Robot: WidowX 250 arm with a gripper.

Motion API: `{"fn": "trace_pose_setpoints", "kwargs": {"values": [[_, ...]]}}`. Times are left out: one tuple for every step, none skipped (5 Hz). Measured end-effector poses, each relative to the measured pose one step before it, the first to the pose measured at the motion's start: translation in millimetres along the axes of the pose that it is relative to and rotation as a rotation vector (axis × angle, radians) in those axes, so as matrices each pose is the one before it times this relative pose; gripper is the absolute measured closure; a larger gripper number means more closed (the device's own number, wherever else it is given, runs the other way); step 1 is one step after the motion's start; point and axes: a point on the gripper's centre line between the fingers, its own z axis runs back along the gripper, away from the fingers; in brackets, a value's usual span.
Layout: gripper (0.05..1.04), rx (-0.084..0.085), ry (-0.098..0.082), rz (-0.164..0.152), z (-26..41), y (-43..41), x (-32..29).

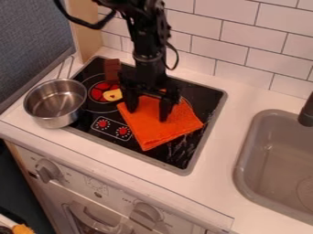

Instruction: Move the orange cloth to the upper right of the right burner

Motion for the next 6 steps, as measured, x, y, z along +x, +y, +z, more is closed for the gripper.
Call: {"fn": "trace_pose_setpoints", "kwargs": {"values": [[0.082, 0.0189, 0.0056, -0.0253, -6.59, -2.98, 2.38], [0.082, -0.0018, -0.0051, -0.0141, -1.16, -5.28, 5.44], [0.082, -0.0047, -0.0176, -0.0208, 0.21, -8.86, 10.67], [0.082, -0.0247, -0.0232, -0.0076, 0.38, -13.89, 15.27], [0.082, -0.0186, -0.0089, -0.0498, -2.92, -24.47, 19.72], [0.082, -0.0333, -0.0109, -0.0289, -2.21, -23.42, 21.67]]}}
